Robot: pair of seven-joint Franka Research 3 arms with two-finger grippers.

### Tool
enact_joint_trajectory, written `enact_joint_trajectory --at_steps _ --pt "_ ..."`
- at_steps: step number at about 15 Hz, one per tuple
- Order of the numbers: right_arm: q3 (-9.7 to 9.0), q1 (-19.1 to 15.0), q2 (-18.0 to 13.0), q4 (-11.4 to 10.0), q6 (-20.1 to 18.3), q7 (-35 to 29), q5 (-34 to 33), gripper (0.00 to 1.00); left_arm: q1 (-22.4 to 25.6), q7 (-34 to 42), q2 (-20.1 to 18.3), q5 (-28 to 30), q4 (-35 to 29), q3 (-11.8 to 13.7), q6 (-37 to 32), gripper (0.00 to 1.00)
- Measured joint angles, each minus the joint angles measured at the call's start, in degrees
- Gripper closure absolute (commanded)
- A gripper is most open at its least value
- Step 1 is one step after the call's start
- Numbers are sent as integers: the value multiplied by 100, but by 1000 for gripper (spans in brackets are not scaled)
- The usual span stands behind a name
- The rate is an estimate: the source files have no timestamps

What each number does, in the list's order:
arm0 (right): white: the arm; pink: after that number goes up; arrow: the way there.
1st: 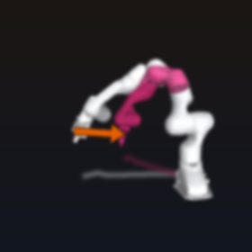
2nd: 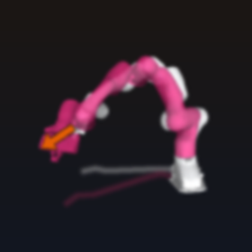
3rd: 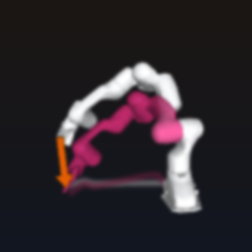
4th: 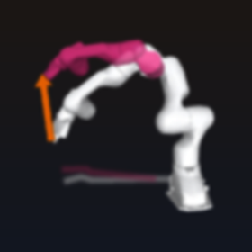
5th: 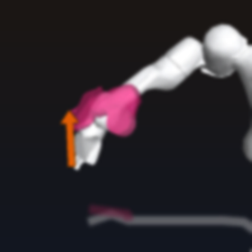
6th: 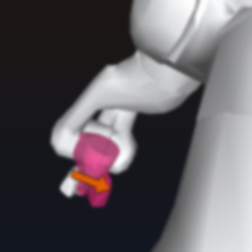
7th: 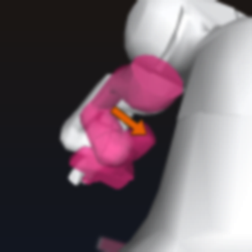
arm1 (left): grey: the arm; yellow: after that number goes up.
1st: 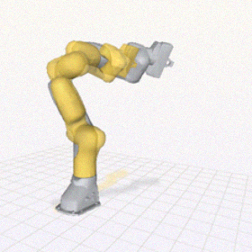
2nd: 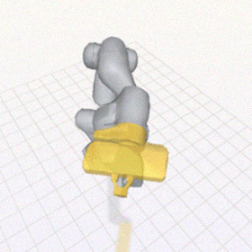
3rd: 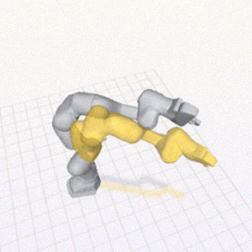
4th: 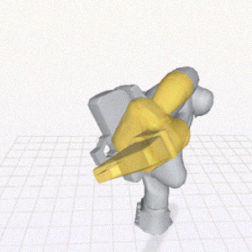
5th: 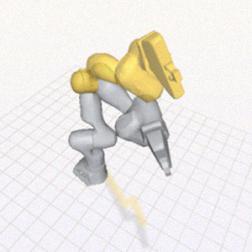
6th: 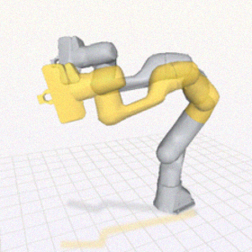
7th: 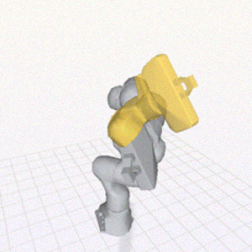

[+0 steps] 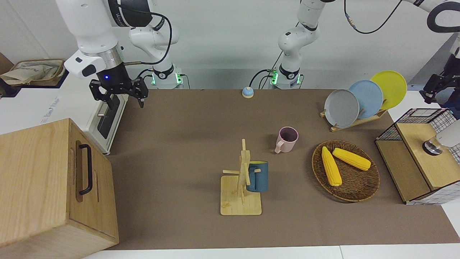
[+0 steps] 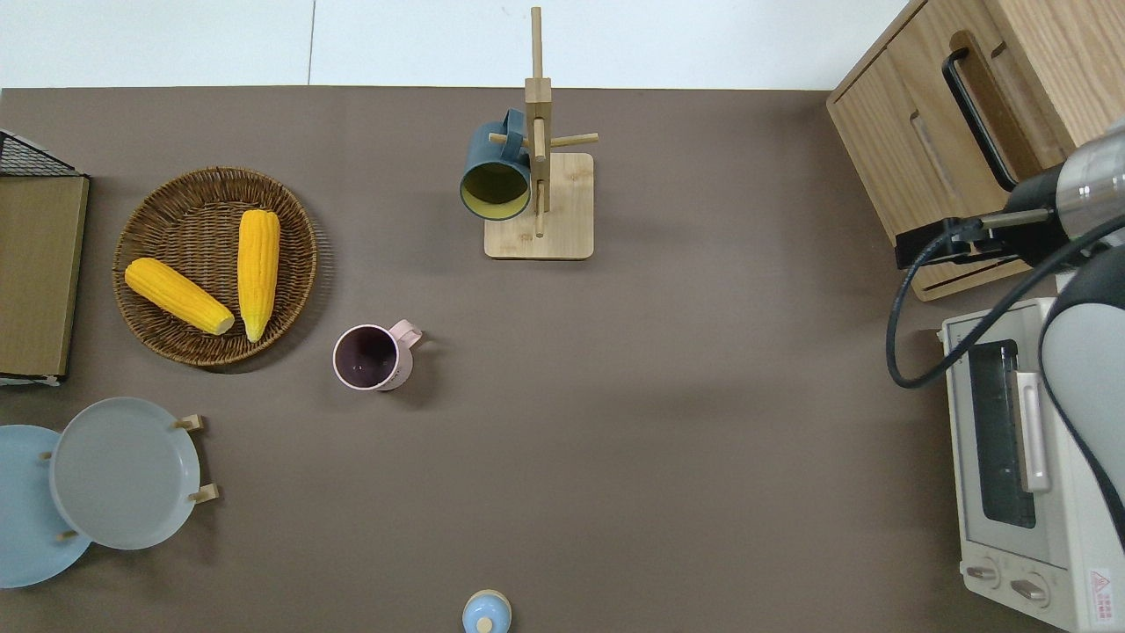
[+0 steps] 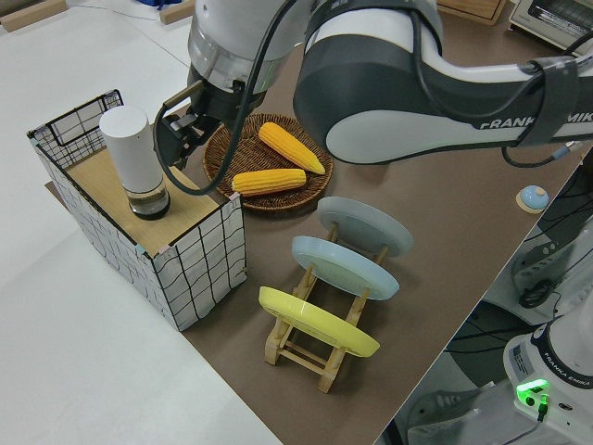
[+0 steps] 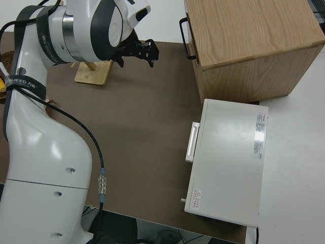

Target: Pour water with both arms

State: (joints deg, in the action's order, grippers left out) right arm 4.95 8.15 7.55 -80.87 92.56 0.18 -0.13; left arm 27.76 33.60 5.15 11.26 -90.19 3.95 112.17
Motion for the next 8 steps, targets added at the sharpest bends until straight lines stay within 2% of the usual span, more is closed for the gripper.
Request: enact_joint_trajectory --at_steps 4,8 --pt "0 0 0 0 0 0 0 13 -349 -521 -469 -331 -2 -12 -760 0" --pt "0 0 0 0 0 0 0 13 -1215 -1010 -893 -979 -8 -25 -1552 0"
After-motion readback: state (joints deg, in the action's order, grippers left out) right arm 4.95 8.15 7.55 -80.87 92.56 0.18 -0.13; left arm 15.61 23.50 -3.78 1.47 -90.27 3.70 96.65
